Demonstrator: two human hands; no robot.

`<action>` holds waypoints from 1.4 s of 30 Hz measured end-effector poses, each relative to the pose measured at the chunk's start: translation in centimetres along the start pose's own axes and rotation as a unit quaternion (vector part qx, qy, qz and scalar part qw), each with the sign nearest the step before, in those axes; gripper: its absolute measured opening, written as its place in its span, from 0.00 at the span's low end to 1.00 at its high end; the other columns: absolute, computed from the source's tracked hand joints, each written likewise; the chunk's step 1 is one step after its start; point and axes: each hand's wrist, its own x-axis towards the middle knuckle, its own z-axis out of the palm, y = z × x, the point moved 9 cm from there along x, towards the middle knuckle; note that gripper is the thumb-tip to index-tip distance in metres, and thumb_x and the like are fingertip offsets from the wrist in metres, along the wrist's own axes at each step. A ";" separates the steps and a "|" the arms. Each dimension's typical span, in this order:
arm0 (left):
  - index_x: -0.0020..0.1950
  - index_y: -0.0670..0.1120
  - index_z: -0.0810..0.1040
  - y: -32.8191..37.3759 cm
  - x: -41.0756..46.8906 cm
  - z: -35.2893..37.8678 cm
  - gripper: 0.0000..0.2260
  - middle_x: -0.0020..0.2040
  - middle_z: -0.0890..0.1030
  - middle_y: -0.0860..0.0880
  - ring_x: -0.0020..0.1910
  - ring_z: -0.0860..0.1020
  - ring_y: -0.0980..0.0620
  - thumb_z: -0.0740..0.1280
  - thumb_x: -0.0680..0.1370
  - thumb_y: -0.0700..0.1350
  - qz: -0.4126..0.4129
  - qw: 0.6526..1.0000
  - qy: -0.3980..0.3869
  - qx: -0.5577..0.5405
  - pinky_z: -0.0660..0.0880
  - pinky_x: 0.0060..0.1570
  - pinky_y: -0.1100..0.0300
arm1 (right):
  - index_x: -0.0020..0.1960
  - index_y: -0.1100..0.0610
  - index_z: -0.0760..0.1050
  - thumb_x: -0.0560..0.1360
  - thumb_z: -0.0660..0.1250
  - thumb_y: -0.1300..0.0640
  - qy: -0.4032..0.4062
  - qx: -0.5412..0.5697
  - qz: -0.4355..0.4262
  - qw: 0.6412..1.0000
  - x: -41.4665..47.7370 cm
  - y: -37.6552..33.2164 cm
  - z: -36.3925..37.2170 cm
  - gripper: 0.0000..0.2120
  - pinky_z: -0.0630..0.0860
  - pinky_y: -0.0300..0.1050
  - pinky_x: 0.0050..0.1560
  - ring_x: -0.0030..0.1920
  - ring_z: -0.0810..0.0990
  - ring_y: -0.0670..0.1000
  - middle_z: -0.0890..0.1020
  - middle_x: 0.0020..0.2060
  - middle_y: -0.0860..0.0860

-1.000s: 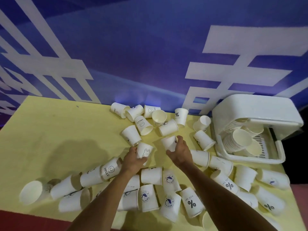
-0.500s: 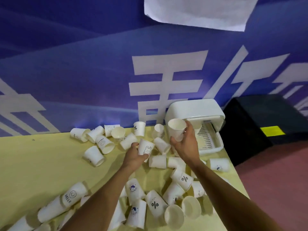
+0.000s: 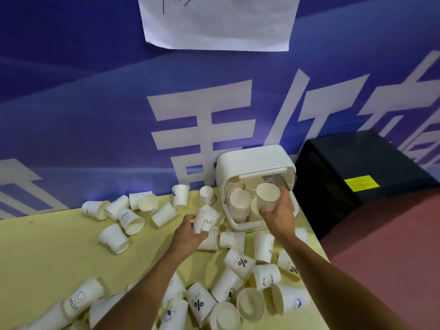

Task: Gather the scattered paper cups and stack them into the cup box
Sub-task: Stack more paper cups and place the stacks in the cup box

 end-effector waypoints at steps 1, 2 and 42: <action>0.71 0.47 0.65 -0.1 -0.1 -0.1 0.30 0.53 0.77 0.50 0.51 0.78 0.49 0.73 0.73 0.47 -0.001 1.000 0.002 -0.001 0.74 0.49 0.56 | 0.73 0.51 0.60 0.69 0.75 0.60 -0.003 0.007 0.005 1.000 0.3 0.1 0.3 0.38 0.75 0.50 0.61 0.63 0.75 0.55 0.75 0.64 0.53; 0.71 0.47 0.65 -0.2 -0.3 -0.1 0.29 0.52 0.77 0.50 0.51 0.78 0.49 0.73 0.73 0.46 -0.003 1.000 0.003 -0.003 0.74 0.49 0.56 | 0.73 0.52 0.60 0.69 0.75 0.61 -0.006 0.011 0.007 1.000 0.5 0.3 0.6 0.37 0.75 0.50 0.61 0.63 0.75 0.55 0.75 0.64 0.53; 0.64 0.56 0.72 3.0 -2.6 3.0 0.27 0.59 0.78 0.56 0.54 0.80 0.55 0.77 0.68 0.54 0.054 0.989 -0.095 -0.100 0.79 0.56 0.53 | 0.62 0.52 0.75 0.70 0.77 0.44 -0.236 0.094 0.023 0.967 -6.1 -3.2 7.9 0.25 0.75 0.33 0.43 0.46 0.82 0.43 0.83 0.48 0.44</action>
